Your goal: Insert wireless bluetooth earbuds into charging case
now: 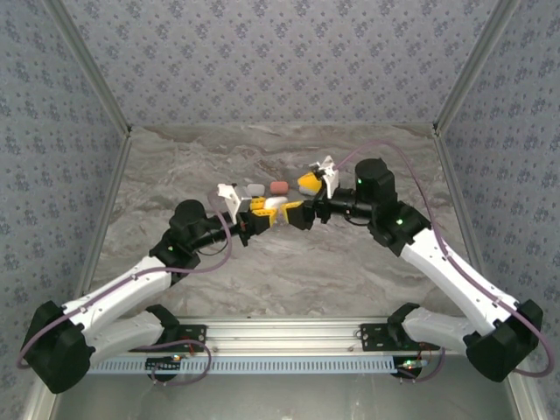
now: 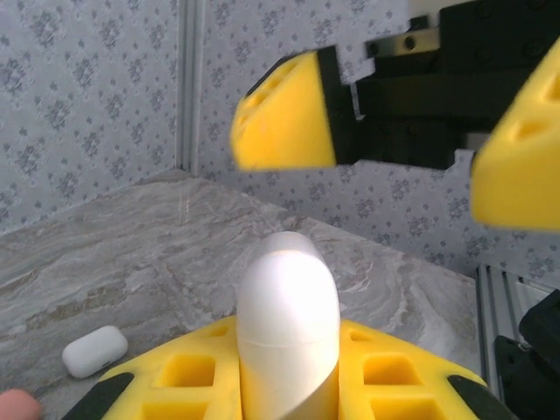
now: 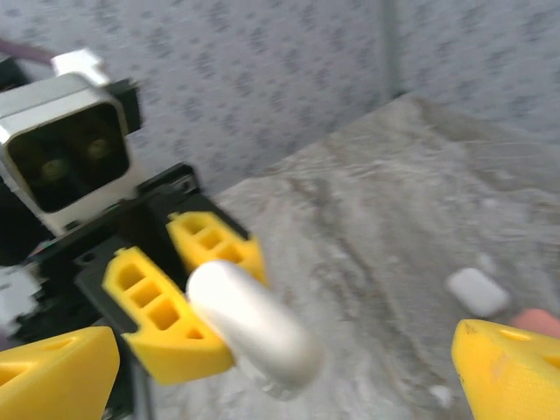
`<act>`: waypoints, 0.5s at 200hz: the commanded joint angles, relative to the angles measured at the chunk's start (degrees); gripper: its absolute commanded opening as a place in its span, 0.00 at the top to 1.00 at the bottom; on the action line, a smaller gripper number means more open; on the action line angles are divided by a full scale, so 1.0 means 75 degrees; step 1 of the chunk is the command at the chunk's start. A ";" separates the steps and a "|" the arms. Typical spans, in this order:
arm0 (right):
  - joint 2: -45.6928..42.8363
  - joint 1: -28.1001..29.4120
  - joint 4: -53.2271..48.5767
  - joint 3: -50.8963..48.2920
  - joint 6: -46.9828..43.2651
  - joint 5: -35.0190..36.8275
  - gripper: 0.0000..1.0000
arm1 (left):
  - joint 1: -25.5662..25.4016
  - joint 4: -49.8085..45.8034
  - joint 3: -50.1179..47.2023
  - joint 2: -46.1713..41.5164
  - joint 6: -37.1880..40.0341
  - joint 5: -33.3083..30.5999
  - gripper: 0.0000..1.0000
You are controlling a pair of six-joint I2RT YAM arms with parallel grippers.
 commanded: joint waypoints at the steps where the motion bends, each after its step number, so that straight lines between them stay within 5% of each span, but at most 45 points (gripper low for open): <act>1: -0.0546 -0.0230 0.0693 -0.0536 0.0331 0.1699 0.00 | -0.0011 -0.0188 -0.0038 0.0326 -0.0218 -0.0517 1.00; 63: -0.1057 -0.1705 0.3065 -0.2840 0.3917 0.2129 0.00 | 0.0242 -0.0918 0.0911 0.2685 -0.1495 -0.1389 1.00; 100: -0.0887 -0.1877 0.3145 -0.3111 0.4359 0.1894 0.00 | 0.0271 -0.1694 0.1847 0.4166 -0.2394 -0.1533 1.00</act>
